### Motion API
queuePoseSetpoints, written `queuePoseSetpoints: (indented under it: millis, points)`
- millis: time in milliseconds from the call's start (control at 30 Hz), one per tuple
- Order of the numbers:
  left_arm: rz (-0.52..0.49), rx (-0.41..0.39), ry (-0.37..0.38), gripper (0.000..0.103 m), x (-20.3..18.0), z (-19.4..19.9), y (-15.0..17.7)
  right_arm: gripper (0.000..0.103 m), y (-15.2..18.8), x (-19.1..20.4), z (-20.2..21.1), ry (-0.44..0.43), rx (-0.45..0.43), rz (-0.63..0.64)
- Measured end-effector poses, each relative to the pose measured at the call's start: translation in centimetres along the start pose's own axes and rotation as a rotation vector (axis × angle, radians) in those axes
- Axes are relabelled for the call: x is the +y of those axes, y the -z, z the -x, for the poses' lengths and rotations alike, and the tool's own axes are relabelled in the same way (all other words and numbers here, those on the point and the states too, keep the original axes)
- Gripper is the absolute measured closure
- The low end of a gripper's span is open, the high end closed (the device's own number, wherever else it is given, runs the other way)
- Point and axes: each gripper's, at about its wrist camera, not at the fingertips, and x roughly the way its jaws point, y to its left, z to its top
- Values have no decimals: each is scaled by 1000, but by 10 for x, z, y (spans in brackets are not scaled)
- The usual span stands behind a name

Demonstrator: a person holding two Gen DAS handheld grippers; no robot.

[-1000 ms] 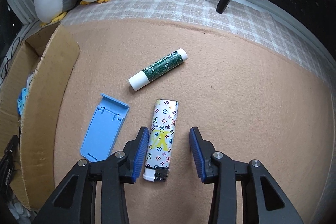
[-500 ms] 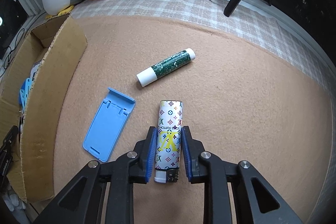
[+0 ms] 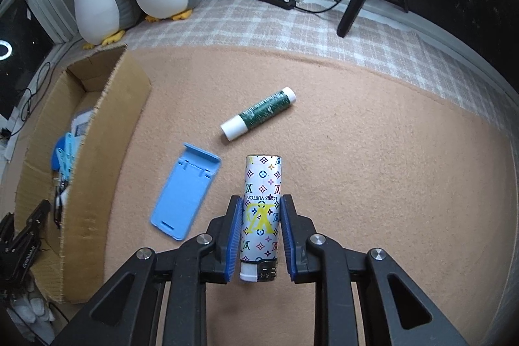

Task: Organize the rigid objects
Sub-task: 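Carry the patterned lighter with the right tool and release it into the box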

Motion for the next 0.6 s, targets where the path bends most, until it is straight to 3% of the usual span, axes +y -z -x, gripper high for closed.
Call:
queuePoseSetpoints:
  millis: [333,600]
  points:
    - [0,0,0,69,0,0,0,82,-19,58,37,-107,-86,90]
    - [1,0,0,69,0,0,0,82,-25,108,44,-184,-100,185]
